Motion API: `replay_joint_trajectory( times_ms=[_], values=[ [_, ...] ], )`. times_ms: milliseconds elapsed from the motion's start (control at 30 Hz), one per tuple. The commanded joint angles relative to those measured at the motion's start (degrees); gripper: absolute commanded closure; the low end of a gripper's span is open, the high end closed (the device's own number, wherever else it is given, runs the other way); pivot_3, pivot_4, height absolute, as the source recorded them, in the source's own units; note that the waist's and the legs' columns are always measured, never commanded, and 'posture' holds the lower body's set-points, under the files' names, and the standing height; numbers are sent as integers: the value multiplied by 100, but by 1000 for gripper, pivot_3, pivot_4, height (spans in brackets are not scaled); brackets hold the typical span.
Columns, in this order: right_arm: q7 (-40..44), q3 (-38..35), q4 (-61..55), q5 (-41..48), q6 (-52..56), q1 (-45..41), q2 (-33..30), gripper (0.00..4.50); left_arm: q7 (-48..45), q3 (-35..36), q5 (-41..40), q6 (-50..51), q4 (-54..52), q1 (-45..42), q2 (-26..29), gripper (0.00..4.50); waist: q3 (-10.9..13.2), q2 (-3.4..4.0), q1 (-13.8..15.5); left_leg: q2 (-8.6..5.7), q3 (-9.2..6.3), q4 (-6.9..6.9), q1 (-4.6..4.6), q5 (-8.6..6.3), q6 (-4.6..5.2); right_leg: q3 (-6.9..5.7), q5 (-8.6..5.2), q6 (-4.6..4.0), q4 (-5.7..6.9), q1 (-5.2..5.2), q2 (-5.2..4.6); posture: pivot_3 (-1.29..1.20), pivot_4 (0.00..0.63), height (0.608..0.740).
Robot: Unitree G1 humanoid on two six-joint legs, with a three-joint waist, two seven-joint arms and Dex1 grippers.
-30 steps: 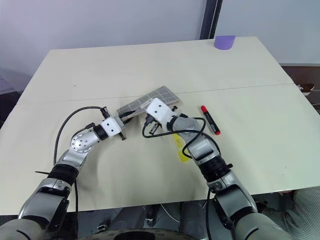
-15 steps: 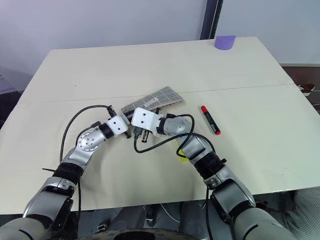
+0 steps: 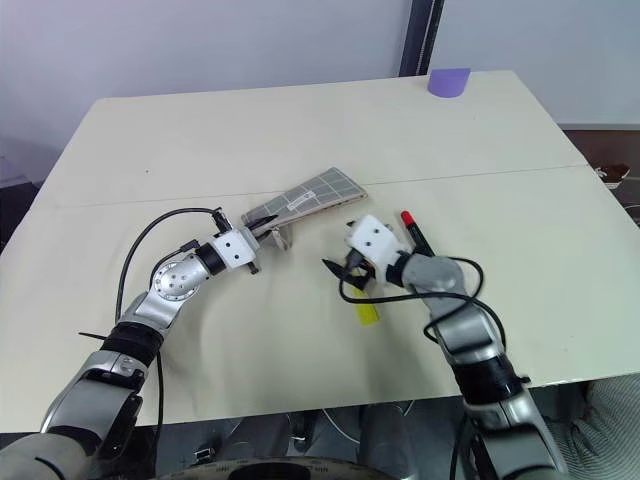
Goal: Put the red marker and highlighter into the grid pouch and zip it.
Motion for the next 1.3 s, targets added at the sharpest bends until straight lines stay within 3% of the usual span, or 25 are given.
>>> replay_joint_trajectory(
  times_ms=[33, 167, 300, 633, 767, 833, 933, 1033, 1133, 1300],
  values=[
    [-415, -1327, -1068, 1213, 698, 395, 351, 44, 12, 29, -55, -181, 2, -90, 72, 4500, 0, 0, 16, 0, 0, 1, 0, 0, 0, 0, 0, 0, 0, 1, 0, 0, 150, 740],
    [-595, -1868, -1654, 1553, 908, 1229, 270, 44, 8, 19, -43, -264, 109, -144, 91, 4500, 0, -2, 39, 0, -2, 6, 3, 0, 0, -2, -1, 1, -4, 6, 1, 0, 150, 740],
    [-630, -1385, -2353, 1612, 1342, 1922, -54, 44, -92, -44, -71, -347, 218, -193, 87, 4500, 2, -1, 6, -2, 3, 1, 1, -1, 2, -2, -4, 6, -4, 4, -8, 0, 150, 740],
    [-1330, 383, -2177, 712, 2445, 1396, -906, 44, -312, -160, -99, -404, 265, -294, 17, 4500, 6, -11, 26, 1, 3, 15, 2, 0, 1, -4, -17, 21, -8, 9, -11, 0, 150, 740],
    [-1460, 525, -2031, 625, 2620, 1453, -1024, 44, -312, -155, -65, -371, 159, -240, 51, 4500, 3, -25, 26, -1, 1, 10, 2, -3, 5, -8, -15, 22, -11, 10, -14, 0, 150, 740],
    [-1430, 486, -2035, 684, 2645, 1490, -1052, 826, -323, -147, -84, -355, 97, -186, 61, 4500, 2, -28, 28, -1, 0, 9, 2, -3, 5, -9, -15, 23, -11, 12, -14, 0, 150, 740],
    [-1406, 296, -2006, 783, 2581, 1323, -1017, 2363, -328, -145, -87, -339, 41, -129, 72, 4500, 1, -31, 26, -2, 0, 15, 4, -3, 5, -10, -15, 23, -12, 15, -14, 0, 150, 740],
    [-1092, -39, -1862, 961, 1866, 890, -1001, 3644, -364, -152, -133, -297, 29, -116, 45, 4500, 3, -34, 22, -2, 3, 21, 7, -2, 5, -10, -17, 23, -13, 24, -13, 0, 150, 740],
    [-903, -301, -1522, 877, 941, 378, -1020, 3618, -552, -195, -261, -310, 15, -124, 12, 4500, 4, -33, 15, -2, 3, 21, 7, -2, 5, -11, -19, 26, -11, 30, -13, 0, 150, 740],
    [-681, -66, -853, 445, 397, 65, -1327, 3618, -662, -181, -323, -272, 34, -198, -28, 4500, 2, -38, 33, -1, -4, 9, 7, -5, 10, -21, -16, 26, -12, 12, -14, 0, 150, 740]
  ],
)
